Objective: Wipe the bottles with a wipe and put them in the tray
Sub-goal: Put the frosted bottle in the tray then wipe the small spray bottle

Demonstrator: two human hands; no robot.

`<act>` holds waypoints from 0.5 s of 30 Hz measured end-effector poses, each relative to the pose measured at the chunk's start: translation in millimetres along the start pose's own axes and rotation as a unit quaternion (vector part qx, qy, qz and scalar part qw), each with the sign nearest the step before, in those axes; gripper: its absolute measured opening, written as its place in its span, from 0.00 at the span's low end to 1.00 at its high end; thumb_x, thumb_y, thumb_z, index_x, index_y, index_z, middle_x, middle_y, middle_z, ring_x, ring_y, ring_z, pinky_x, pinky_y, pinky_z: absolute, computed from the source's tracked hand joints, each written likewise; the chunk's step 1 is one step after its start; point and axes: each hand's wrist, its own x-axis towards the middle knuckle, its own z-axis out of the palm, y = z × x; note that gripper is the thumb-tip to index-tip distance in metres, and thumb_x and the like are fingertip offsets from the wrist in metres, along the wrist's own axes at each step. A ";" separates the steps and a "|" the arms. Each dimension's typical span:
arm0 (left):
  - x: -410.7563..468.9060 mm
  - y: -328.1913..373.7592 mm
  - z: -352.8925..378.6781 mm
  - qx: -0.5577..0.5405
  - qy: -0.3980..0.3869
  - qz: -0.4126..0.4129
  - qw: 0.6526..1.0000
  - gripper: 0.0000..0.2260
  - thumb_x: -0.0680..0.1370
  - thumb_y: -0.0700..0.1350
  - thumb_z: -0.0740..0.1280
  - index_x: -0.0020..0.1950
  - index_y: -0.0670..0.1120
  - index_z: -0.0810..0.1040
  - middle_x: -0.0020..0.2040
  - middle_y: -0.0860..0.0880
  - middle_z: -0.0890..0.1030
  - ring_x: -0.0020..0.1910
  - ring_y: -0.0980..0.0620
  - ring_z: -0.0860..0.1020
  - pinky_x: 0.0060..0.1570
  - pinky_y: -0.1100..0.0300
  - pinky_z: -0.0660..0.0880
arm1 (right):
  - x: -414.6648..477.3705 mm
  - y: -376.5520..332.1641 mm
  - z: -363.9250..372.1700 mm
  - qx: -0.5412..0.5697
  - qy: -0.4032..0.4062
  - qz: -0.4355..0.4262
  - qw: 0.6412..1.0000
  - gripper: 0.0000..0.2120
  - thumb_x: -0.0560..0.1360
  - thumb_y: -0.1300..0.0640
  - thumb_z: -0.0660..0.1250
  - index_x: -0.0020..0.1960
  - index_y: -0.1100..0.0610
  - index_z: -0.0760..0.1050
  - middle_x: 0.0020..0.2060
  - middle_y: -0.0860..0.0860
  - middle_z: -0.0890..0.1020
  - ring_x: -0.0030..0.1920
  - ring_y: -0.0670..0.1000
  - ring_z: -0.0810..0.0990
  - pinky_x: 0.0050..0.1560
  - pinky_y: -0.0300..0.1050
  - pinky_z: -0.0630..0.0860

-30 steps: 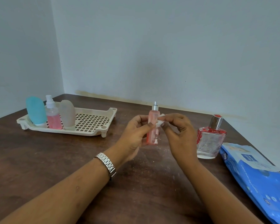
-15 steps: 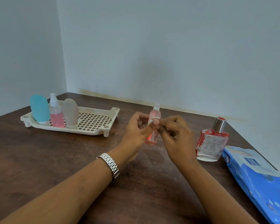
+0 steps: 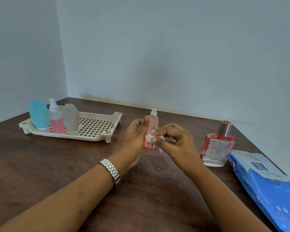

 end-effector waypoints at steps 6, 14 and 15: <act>-3.0 -3.1 3.0 0.001 -0.064 -0.039 0.997 0.20 0.70 0.56 0.65 0.55 0.44 0.74 0.51 0.43 0.81 0.44 0.51 0.81 0.39 0.59 0.78 | 2.9 6.3 -8.6 0.046 0.080 0.045 0.995 0.07 0.70 0.58 0.72 0.48 0.53 0.81 0.45 0.50 0.82 0.44 0.47 0.80 0.45 0.39 0.78; -3.6 -3.1 1.9 0.027 -0.079 -0.059 0.995 0.07 0.78 0.48 0.65 0.50 0.44 0.77 0.44 0.46 0.80 0.36 0.53 0.78 0.32 0.61 0.76 | 2.7 9.7 -9.3 0.156 0.140 0.134 0.969 0.05 0.74 0.61 0.68 0.46 0.51 0.80 0.43 0.47 0.83 0.45 0.48 0.82 0.48 0.49 0.81; -4.1 -3.4 2.7 0.027 -0.073 -0.059 0.995 0.07 0.79 0.47 0.65 0.51 0.44 0.78 0.43 0.46 0.81 0.36 0.52 0.78 0.33 0.60 0.76 | 2.6 11.6 -9.0 0.164 0.140 0.145 0.966 0.05 0.74 0.61 0.68 0.47 0.52 0.80 0.44 0.49 0.83 0.46 0.49 0.82 0.49 0.51 0.81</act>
